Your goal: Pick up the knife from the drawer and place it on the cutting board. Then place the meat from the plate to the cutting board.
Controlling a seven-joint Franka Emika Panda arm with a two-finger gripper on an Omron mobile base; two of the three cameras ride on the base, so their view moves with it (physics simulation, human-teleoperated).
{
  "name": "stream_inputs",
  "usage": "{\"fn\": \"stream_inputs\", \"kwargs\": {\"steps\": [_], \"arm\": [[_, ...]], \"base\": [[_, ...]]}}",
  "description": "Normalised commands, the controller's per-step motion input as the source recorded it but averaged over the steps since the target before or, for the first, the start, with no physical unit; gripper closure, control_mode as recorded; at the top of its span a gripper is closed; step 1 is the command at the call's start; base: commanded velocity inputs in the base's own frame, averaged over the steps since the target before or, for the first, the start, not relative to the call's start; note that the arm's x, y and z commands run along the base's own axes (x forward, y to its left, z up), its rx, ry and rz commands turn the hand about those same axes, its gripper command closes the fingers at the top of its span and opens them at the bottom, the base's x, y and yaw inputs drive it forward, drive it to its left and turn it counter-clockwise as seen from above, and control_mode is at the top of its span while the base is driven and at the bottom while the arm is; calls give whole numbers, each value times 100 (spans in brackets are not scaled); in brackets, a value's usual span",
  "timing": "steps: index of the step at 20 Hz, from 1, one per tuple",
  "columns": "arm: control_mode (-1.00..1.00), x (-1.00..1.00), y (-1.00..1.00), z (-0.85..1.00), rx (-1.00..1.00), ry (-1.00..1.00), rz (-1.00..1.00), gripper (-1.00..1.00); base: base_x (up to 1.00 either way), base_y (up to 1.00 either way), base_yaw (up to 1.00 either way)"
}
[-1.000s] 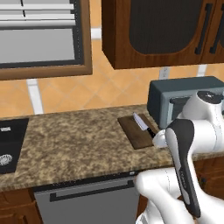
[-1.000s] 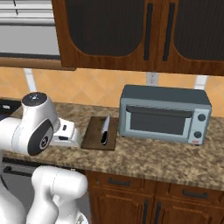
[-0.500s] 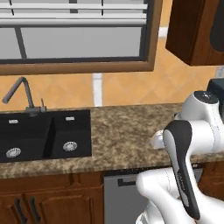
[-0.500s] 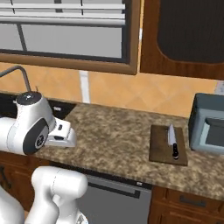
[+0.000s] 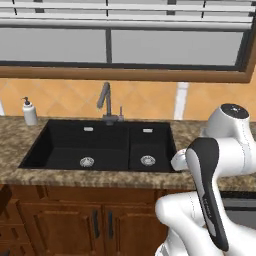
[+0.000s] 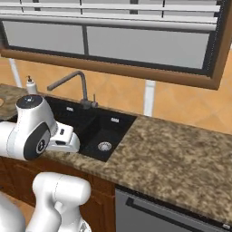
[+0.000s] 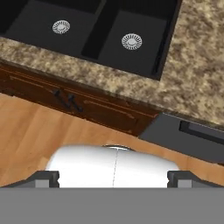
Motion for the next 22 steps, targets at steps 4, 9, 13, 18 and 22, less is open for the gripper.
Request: {"fn": "stream_inputs", "kwargs": {"steps": [4, 9, 13, 18, 22], "arm": [[100, 0, 0, 0, 0, 0, 0, -100], [100, 0, 0, 0, 0, 0, 0, -100], [100, 0, 0, 0, 0, 0, 0, -100], [100, 0, 0, 0, 0, 0, 0, -100], [100, 0, 0, 0, 0, 0, 0, -100]], "base": [[-6, 74, 23], [3, 73, 18], [17, 69, 18], [20, 56, 20], [25, 28, 20]]}}
